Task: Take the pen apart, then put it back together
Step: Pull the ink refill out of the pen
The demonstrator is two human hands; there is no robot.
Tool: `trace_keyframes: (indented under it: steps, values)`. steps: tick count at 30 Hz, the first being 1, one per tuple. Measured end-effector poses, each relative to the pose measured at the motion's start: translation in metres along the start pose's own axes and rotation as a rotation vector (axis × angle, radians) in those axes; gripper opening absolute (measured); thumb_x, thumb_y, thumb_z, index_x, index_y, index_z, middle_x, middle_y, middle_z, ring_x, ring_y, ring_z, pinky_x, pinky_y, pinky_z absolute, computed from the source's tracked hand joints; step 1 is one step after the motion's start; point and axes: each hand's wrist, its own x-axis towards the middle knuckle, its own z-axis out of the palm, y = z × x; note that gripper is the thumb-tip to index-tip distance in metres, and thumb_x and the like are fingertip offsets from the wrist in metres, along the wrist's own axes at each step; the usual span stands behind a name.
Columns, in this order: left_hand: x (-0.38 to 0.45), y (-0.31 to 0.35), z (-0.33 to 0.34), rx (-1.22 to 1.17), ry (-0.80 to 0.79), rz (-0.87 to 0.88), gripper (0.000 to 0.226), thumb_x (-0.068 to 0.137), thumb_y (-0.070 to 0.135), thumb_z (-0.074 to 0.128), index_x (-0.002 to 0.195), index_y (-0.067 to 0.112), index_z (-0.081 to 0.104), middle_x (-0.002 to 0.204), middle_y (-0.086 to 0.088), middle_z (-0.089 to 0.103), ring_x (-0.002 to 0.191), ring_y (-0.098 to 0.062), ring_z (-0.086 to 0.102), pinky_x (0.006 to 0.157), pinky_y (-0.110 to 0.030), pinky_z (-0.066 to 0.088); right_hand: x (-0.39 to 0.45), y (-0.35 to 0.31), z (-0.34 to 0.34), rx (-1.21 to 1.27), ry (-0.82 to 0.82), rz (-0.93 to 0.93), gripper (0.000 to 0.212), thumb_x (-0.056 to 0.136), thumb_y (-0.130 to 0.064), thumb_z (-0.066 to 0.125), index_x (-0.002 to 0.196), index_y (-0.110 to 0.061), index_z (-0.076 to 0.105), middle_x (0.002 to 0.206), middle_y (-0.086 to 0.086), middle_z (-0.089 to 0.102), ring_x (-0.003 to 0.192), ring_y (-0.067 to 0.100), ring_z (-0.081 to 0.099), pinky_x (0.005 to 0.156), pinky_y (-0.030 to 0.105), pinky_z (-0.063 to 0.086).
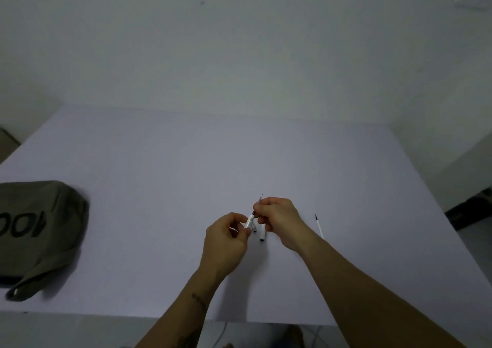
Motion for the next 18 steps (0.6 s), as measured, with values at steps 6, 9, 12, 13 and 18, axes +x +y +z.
trace_keyframes:
  steps: [6,9,12,13,18]
  values:
    - [-0.003,-0.005,0.004,0.005,-0.017,-0.031,0.018,0.083,0.019,0.072,0.088,0.035,0.065,0.074,0.013,0.067,0.065,-0.007,0.064,0.053,-0.012,0.049,0.001,0.000,-0.003,-0.065,0.058,-0.036,0.011,0.088,-0.015,0.063,0.081,-0.014,0.070,0.077,0.002,0.077,0.060,0.008,0.065,0.053,0.019,0.047]
    - [-0.004,-0.010,0.010,0.026,-0.043,-0.073,0.014,0.085,0.018,0.071,0.087,0.032,0.066,0.076,0.014,0.066,0.068,-0.010,0.064,0.057,-0.014,0.047,0.006,-0.007,-0.017,-0.048,0.136,-0.070,0.012,0.089,-0.014,0.062,0.081,-0.015,0.070,0.071,0.000,0.076,0.056,0.008,0.063,0.051,0.020,0.047]
    - [-0.004,-0.015,0.018,0.030,-0.054,-0.114,0.012,0.086,0.018,0.069,0.090,0.028,0.067,0.078,0.013,0.066,0.069,-0.011,0.064,0.059,-0.015,0.047,0.013,-0.013,-0.039,-0.052,0.260,-0.109,0.012,0.089,-0.015,0.062,0.080,-0.016,0.070,0.068,0.001,0.074,0.055,0.008,0.063,0.050,0.021,0.047]
    - [-0.004,-0.016,0.022,0.034,-0.053,-0.129,0.011,0.086,0.018,0.068,0.090,0.028,0.067,0.078,0.012,0.066,0.069,-0.011,0.064,0.059,-0.016,0.047,0.016,-0.011,-0.047,-0.077,0.292,-0.115,0.012,0.089,-0.015,0.062,0.079,-0.016,0.070,0.069,0.002,0.073,0.056,0.009,0.063,0.050,0.020,0.046]
    - [0.000,-0.015,0.046,0.045,-0.032,-0.200,0.010,0.087,0.016,0.066,0.093,0.022,0.070,0.078,0.009,0.068,0.070,-0.009,0.064,0.059,-0.017,0.047,0.030,0.019,-0.073,-0.461,0.252,-0.057,0.009,0.085,-0.017,0.065,0.077,-0.016,0.071,0.079,0.007,0.073,0.071,0.020,0.069,0.066,0.029,0.056]
